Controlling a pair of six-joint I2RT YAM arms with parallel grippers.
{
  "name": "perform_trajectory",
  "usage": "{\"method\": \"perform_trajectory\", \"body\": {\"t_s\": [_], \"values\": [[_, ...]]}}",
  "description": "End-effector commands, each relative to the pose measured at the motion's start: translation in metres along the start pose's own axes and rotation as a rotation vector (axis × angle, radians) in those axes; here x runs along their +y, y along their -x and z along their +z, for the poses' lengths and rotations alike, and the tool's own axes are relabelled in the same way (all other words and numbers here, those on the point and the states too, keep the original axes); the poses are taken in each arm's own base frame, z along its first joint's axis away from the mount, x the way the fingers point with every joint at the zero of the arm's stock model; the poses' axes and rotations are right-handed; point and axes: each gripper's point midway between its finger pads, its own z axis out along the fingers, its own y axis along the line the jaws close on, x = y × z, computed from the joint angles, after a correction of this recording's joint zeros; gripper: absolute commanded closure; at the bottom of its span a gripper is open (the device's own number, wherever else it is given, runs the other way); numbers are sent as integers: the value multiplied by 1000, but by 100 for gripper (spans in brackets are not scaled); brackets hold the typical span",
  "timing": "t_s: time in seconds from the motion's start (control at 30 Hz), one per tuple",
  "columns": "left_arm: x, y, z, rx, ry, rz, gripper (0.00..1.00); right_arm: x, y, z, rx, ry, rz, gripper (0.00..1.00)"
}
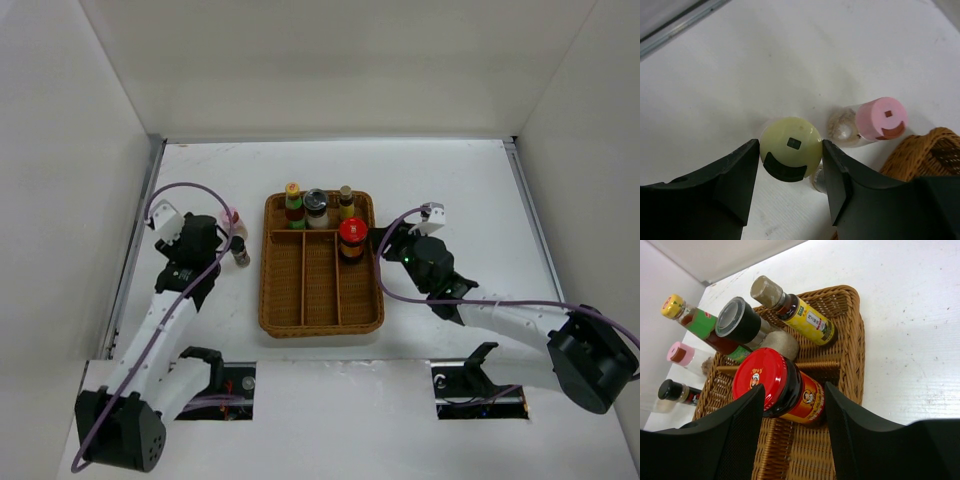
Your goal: Organize the condiment bottles
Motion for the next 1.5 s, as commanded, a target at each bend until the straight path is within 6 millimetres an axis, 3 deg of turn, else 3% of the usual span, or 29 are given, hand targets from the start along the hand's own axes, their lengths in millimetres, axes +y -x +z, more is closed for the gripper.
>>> {"method": "perform_trajectory", "body": {"t_s": [0.0,0.13,0.37,0.47,0.73,0.9,1.07,1.17,1.33,1.47], "values": [[-25,56,-32,-127,-84,-28,61,13,18,1,-60,37,22,45],[-56,75,-69,-152,-210,-43,60,13,18,2,-61,33,17,45],[-123,61,-115,-103,-407,30,58,13,17,2,-56,35,19,45],[-146,37,-123,-71,-471,55,57,14,20,1,-63,35,13,45],[-182,-50,-112,89,-530,123,57,10,21,0,-65,29,18,45],[-187,-84,-100,131,-518,174,57,10,19,2,-59,28,16,45],[-182,-105,-89,153,-491,192,56,9,20,1,-66,25,19,45],[-177,-114,-85,158,-477,213,51,10,20,2,-62,26,13,45],[-172,-114,-83,147,-466,223,42,8,18,3,-59,20,11,45],[-175,-90,-94,110,-505,186,39,6,20,3,-62,17,17,45]]}}
